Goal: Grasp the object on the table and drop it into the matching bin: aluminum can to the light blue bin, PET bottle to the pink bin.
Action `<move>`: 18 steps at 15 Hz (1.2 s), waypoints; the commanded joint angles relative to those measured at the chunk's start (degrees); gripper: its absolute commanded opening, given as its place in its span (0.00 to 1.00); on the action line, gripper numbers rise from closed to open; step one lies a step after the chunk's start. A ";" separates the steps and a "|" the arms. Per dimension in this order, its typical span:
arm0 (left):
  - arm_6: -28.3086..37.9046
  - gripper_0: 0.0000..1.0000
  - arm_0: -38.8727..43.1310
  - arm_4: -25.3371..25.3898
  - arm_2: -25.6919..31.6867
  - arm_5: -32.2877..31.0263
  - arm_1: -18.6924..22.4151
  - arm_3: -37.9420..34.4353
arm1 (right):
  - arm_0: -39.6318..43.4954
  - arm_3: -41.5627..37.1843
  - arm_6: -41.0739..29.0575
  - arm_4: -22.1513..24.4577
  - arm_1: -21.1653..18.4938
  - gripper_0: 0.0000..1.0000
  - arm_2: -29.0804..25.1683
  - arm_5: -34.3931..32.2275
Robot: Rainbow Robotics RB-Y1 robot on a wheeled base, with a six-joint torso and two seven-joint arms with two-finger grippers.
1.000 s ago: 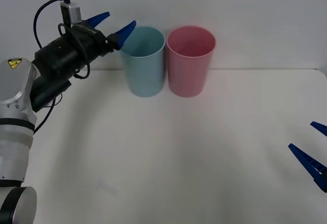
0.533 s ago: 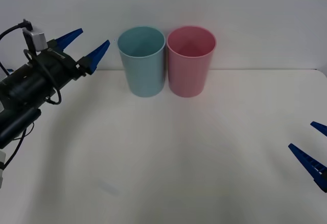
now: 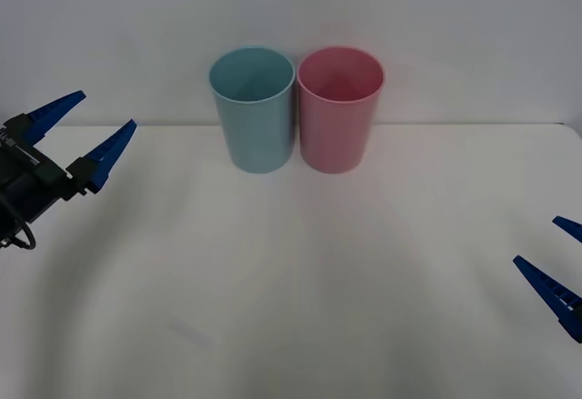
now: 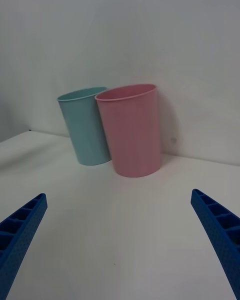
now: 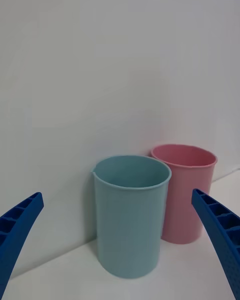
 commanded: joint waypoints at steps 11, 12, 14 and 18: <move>-8.05 1.00 23.85 15.44 7.93 -5.39 12.15 -3.34 | 0.00 0.00 0.00 0.00 0.00 1.00 0.00 0.00; -8.22 1.00 24.90 16.14 8.11 -5.39 12.41 -3.34 | 0.00 0.00 0.00 0.00 0.00 1.00 0.00 0.00; -8.22 1.00 26.13 16.41 8.28 -5.48 12.32 -3.34 | 0.00 0.00 0.00 0.00 0.00 1.00 0.00 0.00; -7.87 1.00 27.19 16.41 7.93 -5.48 12.41 -3.34 | 0.00 0.00 0.00 0.00 0.00 1.00 0.00 0.00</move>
